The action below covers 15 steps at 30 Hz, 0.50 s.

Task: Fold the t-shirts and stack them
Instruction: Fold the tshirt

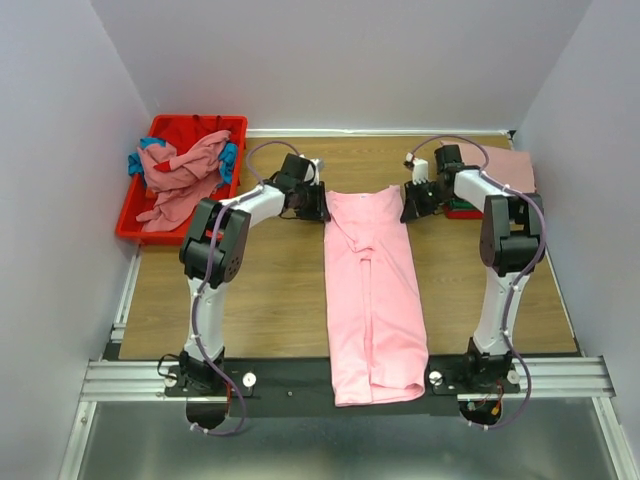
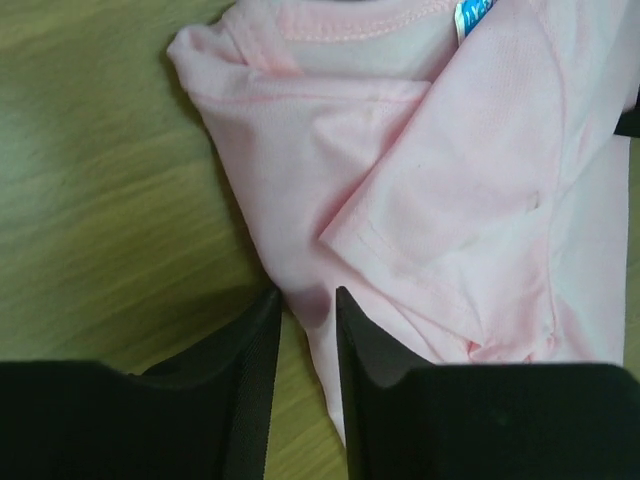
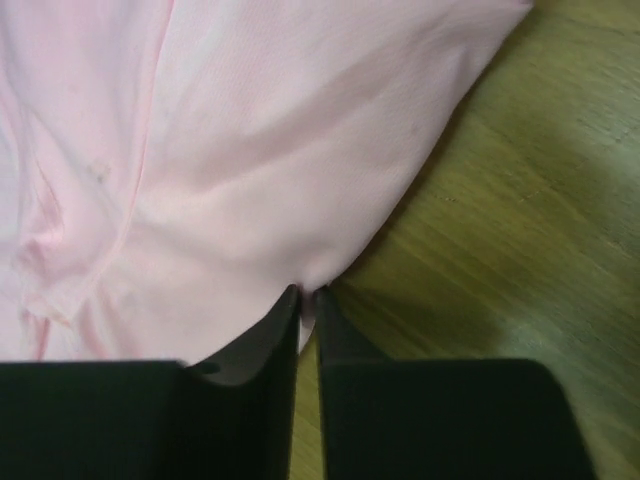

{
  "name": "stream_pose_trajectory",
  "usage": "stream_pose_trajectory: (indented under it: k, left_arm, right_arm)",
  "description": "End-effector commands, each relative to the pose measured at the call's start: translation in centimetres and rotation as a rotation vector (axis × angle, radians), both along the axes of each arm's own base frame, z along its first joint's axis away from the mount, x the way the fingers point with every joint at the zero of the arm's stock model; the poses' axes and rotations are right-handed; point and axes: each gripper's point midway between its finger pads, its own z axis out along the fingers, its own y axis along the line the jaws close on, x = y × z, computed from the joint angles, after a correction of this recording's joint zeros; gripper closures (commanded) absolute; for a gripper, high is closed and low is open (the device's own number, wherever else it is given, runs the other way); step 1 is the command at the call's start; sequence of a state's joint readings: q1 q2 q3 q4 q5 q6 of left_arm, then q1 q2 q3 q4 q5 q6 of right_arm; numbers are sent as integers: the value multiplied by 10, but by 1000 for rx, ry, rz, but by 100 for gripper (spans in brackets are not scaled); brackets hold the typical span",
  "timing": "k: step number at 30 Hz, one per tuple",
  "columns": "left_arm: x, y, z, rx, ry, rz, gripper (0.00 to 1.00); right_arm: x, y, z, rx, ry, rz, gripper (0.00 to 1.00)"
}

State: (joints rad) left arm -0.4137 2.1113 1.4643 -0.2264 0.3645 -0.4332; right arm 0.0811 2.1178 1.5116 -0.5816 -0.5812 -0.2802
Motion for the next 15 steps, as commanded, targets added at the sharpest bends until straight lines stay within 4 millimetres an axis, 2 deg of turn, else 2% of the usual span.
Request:
stream_pose_trajectory:
  k: [1, 2, 4, 5, 7, 8, 10, 11, 12, 13, 14, 15]
  left_arm:
    - [3, -8, -8, -9, 46, -54, 82]
    - [9, -7, -9, -10, 48, -47, 92]
    - [18, -4, -15, -7, 60, -35, 100]
    - [30, -1, -7, -17, 44, -20, 100]
    - [49, 2, 2, -29, 22, 3, 100]
    - [60, 7, 8, -42, 11, 25, 100]
    - [76, 11, 13, -56, -1, 51, 100]
    - [93, 11, 30, -77, -45, 67, 100]
    - [102, 13, 37, -96, -50, 89, 100]
    - [121, 18, 46, -117, -82, 108, 100]
    - [128, 18, 51, -143, -84, 111, 100]
    - [157, 18, 67, -242, -110, 115, 100]
  right_arm:
    - [7, 9, -16, 31, 52, -12, 92]
    - [17, 10, -11, 36, 35, -24, 100]
    - [28, 9, -7, 33, 16, -40, 99]
    - [33, 9, -10, 31, 25, -58, 100]
    - [55, 9, 1, 28, -21, -82, 99]
    - [61, 9, -5, 26, -4, -109, 99]
    - [89, 10, 9, 30, -63, -129, 100]
    - [100, 10, 14, 28, -87, -144, 100]
    - [109, 9, 5, 26, -75, -169, 100]
    - [132, 9, 25, 32, -143, -184, 100]
    - [141, 8, 13, 25, -138, -198, 100]
    - [189, 10, 44, 52, -259, -257, 99]
